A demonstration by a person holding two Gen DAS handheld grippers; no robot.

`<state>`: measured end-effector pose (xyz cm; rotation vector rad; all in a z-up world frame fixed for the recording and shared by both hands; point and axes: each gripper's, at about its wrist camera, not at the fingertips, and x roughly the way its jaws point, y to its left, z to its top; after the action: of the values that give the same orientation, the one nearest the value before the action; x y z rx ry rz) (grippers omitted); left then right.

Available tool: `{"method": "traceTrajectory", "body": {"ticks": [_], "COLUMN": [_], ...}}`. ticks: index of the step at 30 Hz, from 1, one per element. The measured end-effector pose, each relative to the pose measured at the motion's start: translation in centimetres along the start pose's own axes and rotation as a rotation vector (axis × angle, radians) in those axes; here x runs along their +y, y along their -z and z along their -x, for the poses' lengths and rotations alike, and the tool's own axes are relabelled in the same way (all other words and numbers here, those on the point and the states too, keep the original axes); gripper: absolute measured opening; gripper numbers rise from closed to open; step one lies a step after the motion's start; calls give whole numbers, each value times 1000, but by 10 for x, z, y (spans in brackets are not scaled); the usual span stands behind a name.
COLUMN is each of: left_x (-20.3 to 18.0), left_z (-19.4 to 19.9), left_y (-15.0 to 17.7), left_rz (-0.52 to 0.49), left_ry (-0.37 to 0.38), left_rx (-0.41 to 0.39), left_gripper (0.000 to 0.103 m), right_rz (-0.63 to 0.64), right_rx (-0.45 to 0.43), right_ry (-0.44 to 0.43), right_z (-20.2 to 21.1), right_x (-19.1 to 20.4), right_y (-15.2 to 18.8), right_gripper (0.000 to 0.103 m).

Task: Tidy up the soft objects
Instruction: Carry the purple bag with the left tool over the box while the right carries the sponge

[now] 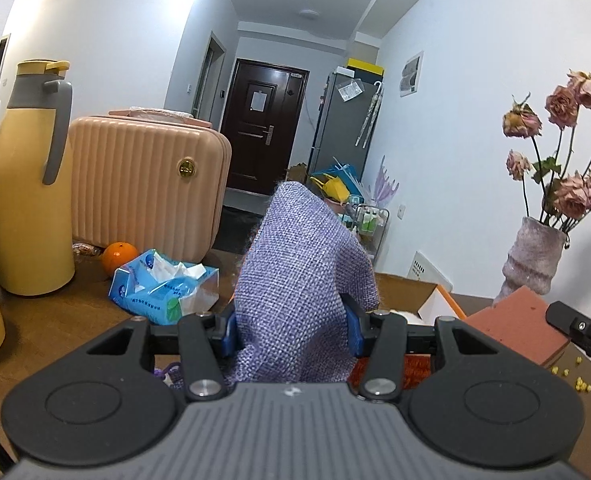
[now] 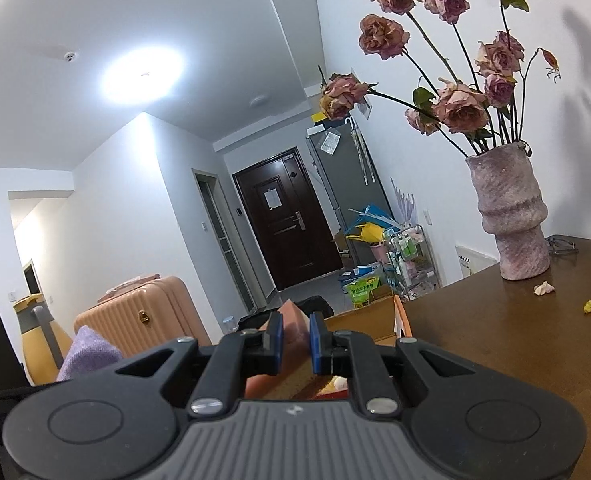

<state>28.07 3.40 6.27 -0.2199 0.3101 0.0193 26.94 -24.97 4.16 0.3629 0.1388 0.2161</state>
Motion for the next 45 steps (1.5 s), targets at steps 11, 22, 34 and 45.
{"method": "traceTrajectory", "body": {"ticks": [11, 22, 34, 45], "left_x": [2, -2, -4, -11], "left_z": [-25, -54, -85, -118], "left_y": [-11, -17, -23, -28], "left_rz": [20, 38, 54, 64], "left_ry": [-18, -20, -34, -42], "left_rx": [-4, 2, 12, 24], "left_gripper": [50, 50, 50, 50], "right_rz": [-3, -11, -13, -22], "right_rx": [-2, -1, -4, -5], "right_ry": [2, 17, 34, 60], "right_z": [-21, -51, -84, -115], "right_x": [4, 1, 2, -3], "right_y": [-3, -4, -4, -5], "right_gripper": [13, 13, 13, 13]}}
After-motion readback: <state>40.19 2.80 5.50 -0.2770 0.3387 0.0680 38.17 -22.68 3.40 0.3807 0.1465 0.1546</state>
